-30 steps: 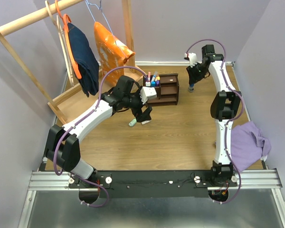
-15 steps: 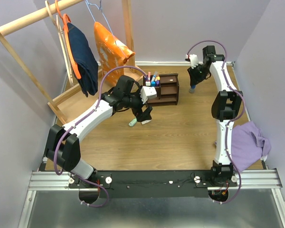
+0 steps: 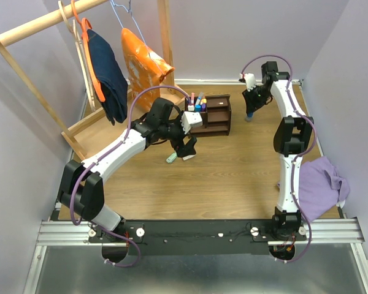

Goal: Sort the stationery into containers
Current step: Close the stationery at the center of the board.

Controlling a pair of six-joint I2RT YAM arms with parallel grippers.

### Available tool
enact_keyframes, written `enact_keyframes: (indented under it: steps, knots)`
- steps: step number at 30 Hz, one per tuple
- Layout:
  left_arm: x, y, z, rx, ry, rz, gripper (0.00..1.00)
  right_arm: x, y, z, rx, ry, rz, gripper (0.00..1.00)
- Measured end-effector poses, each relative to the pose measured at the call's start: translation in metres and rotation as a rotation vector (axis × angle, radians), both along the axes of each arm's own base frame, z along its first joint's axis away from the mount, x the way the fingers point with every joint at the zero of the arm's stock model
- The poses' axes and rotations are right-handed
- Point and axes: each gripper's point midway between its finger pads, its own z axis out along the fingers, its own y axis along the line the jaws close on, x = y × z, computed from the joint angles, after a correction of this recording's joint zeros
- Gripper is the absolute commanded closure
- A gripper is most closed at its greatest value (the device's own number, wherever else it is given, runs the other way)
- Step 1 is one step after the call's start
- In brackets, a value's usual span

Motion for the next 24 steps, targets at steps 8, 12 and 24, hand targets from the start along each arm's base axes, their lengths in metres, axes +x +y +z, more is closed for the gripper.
enact_keyframes:
  steps: [8,12,24]
  knots:
    - [0.0,0.0,-0.001,0.0,0.0,0.0,0.01,-0.004,0.0,-0.009,0.0,0.021,0.0,0.99]
    - [-0.001,0.001,-0.004,0.005,0.007,0.0,0.01,-0.004,0.003,-0.011,0.0,0.022,0.005,0.99]
    - [-0.003,0.002,-0.005,0.008,-0.002,-0.007,0.01,-0.025,0.008,0.035,-0.006,0.0,-0.006,0.99]
